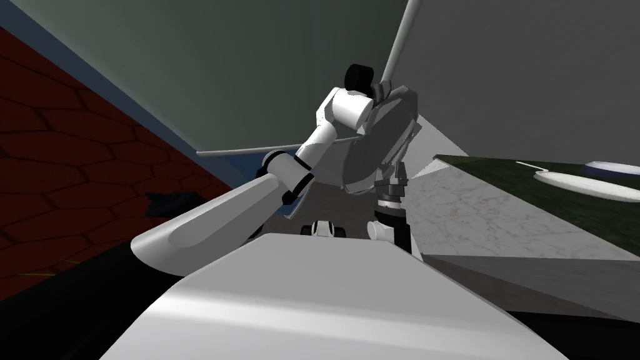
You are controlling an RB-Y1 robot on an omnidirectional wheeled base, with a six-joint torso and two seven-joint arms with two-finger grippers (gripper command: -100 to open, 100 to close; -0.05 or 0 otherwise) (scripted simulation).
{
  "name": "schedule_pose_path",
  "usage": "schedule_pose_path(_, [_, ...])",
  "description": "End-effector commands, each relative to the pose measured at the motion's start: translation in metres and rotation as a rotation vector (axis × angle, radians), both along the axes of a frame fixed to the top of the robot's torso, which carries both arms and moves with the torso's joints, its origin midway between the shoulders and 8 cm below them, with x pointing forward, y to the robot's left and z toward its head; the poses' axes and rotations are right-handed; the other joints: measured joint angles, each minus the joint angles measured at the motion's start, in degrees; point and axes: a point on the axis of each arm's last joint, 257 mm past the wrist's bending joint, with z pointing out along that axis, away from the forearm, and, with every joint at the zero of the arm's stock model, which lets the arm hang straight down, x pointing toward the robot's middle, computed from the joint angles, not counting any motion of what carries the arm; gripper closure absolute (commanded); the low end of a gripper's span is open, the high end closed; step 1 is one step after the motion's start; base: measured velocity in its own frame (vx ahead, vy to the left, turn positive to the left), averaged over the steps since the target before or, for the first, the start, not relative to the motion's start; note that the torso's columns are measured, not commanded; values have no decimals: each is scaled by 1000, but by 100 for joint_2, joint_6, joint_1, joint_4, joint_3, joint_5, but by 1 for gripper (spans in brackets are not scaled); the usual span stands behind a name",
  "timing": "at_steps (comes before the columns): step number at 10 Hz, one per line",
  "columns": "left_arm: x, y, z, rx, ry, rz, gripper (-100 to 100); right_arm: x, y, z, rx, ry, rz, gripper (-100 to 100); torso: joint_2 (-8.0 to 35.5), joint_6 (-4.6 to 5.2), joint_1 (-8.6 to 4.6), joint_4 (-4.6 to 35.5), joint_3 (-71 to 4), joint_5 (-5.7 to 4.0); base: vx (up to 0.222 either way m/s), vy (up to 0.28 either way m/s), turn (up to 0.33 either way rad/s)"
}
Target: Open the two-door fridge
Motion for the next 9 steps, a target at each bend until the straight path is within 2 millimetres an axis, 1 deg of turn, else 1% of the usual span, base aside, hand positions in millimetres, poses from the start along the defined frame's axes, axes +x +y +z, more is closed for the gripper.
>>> schedule_pose_path(1, [-13,-6,17,0,-2,-23,-100,0,0,0,0,0,0,0,4,5,-3,-2,2,-3,-107,55,-11])
schedule_pose_path(2, [-15,-6,22,0,-2,-25,-100,0,0,0,0,0,0,0,-44,-4,-21,-10,-26,-7,57,-35,93])
schedule_pose_path(3, [-21,-7,33,0,-2,-30,-100,0,0,0,0,0,0,0,-87,-2,-42,-29,-57,-16,104,-49,61])
schedule_pose_path(4, [-24,-7,39,0,-2,-32,-100,0,0,0,0,0,0,0,-83,1,-35,-31,-57,-16,81,-42,25])
schedule_pose_path(5, [-30,-7,49,1,-2,-37,-100,0,0,0,0,0,0,0,-43,2,-17,-19,-32,-10,52,-31,39])
schedule_pose_path(6, [-33,-8,55,1,-2,-40,-100,0,0,0,0,0,0,0,-7,2,-2,-5,-7,-5,35,-21,32])
schedule_pose_path(7, [-31,-7,50,-1,-4,-39,-100,0,0,0,0,0,0,0,9,0,4,2,3,-1,16,-10,6])
schedule_pose_path(8, [-32,-7,50,1,-1,-39,0,0,0,0,0,0,0,0,8,1,3,0,2,-2,0,0,0])
schedule_pose_path(9, [-32,-7,50,1,-2,-39,0,0,0,0,0,0,0,0,1,1,-1,-1,-1,-4,0,0,0])
